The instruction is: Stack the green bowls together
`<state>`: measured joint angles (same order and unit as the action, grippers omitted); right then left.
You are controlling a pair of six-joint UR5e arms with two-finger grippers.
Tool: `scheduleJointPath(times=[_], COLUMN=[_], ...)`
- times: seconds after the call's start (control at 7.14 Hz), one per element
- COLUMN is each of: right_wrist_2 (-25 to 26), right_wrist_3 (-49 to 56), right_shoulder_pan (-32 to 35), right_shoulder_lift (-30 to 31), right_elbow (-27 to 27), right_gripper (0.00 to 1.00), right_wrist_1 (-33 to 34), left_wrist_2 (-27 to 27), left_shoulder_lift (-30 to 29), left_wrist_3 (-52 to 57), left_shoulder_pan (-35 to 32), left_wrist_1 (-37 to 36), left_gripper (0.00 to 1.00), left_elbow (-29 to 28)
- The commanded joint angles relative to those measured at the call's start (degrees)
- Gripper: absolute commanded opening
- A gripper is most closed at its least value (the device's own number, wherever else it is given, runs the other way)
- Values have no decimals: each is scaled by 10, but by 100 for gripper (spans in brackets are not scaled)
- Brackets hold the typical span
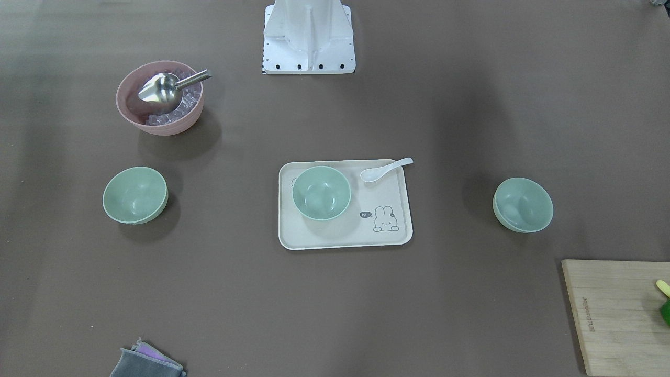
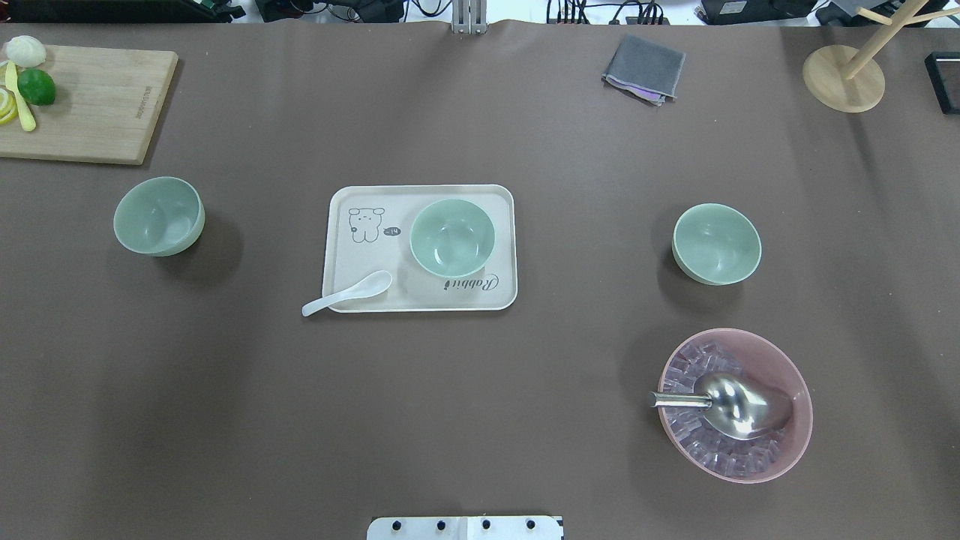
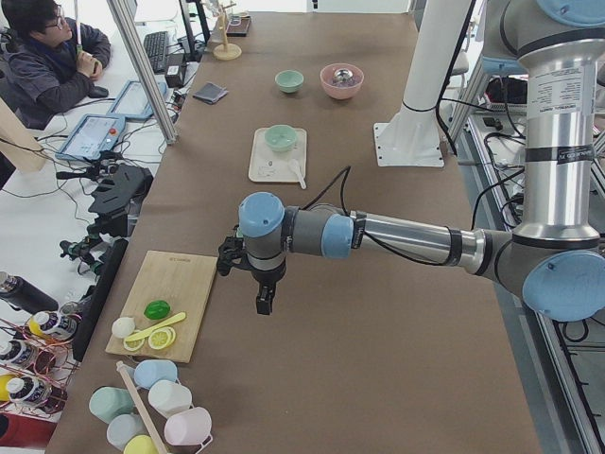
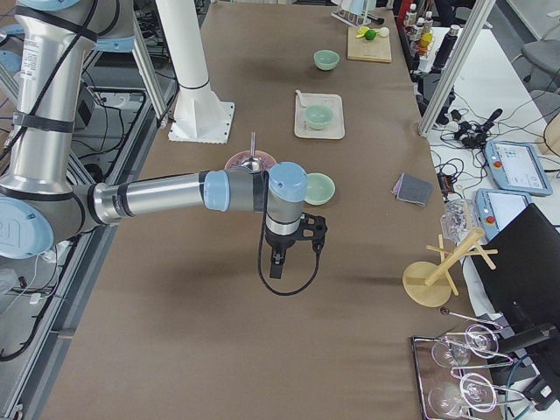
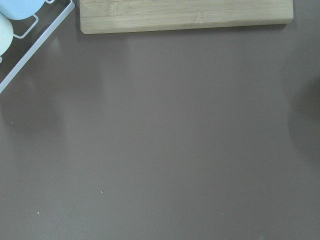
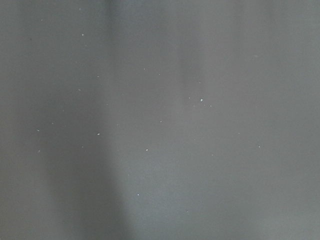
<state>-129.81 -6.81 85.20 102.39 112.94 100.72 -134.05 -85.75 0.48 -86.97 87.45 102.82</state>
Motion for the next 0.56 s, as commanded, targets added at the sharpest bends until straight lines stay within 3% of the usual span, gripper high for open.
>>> scheduleJointPath(times=[0.0,0.42], right_wrist_2=[0,-6], right_wrist_3=[0,2], right_shoulder_pan=[0,0], right_shoulder_lift=[-1,-17], right_elbow=[0,8], right_gripper=[100,100], right_wrist_1=[-1,-1], left_wrist_2=[-2,1], left_shoulder_lift=[0,-1], left_wrist_3=[0,0], left_shoulder_pan=[1,1], left_wrist_1=[1,8], left_gripper=[98,98], left_elbow=[11,13])
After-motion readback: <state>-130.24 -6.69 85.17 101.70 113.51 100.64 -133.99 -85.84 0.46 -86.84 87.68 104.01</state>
